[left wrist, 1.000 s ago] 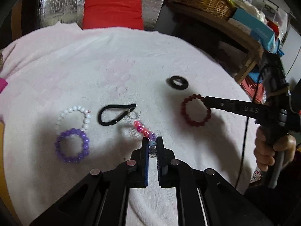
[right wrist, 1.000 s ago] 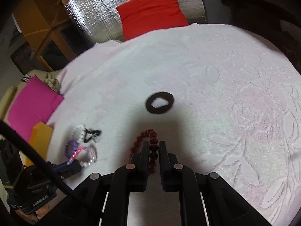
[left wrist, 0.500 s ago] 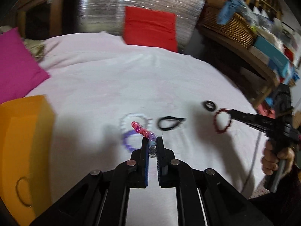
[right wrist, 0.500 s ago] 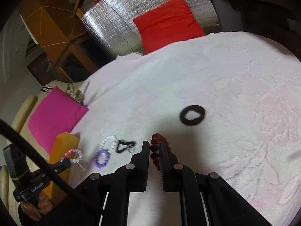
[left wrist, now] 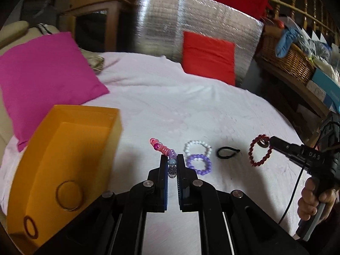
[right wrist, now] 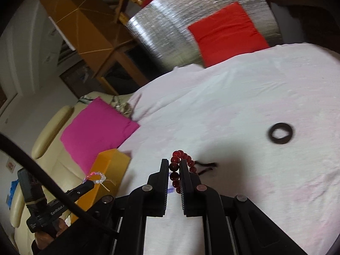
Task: Organize jewelry
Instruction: 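Carry the red and pink bead bracelets over the orange box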
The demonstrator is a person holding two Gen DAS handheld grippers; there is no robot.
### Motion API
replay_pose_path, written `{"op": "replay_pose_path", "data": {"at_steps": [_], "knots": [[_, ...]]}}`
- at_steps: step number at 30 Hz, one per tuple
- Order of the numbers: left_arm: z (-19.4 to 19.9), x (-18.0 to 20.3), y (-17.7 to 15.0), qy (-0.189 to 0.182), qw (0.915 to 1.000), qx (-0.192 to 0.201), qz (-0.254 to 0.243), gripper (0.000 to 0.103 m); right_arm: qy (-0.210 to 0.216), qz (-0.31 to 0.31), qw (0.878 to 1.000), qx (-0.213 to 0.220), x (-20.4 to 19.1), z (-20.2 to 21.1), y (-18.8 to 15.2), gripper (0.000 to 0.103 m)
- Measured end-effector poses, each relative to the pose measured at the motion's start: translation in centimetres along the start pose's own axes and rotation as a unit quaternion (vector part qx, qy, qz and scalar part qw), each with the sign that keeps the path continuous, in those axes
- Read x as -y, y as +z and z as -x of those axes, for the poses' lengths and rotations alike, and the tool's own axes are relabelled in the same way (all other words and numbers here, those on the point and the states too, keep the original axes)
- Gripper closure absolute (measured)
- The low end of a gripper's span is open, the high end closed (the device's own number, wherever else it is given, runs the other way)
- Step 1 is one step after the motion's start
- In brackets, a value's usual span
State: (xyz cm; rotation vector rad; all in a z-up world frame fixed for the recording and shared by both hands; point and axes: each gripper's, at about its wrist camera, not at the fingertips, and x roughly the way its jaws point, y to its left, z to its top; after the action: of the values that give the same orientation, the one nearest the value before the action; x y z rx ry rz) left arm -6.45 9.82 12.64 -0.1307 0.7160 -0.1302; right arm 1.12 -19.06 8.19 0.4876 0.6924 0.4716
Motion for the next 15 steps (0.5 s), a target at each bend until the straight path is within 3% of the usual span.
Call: {"op": "replay_pose_path", "data": {"at_steps": [5, 7, 15], "knots": [[3.1, -3.0, -1.0, 0.024, 0.9993, 0.021, 0.019, 0.096, 0.042, 0.010, 0.999, -0.013, -3.8, -2.1, -1.2, 0.092], [4.5, -4.7, -1.6, 0.050, 0.9983, 0.025, 0.016, 0.096, 0.065, 0.014, 0.998, -0.019, -5.4, -2.6, -1.8, 0.092], [6.6, -12.5, -4.4, 0.130, 0.9904, 0.000, 0.047, 0.096, 0.144, 0.037, 0.987, -0.062, -13.9, -6.4, -4.8, 0.092]]}}
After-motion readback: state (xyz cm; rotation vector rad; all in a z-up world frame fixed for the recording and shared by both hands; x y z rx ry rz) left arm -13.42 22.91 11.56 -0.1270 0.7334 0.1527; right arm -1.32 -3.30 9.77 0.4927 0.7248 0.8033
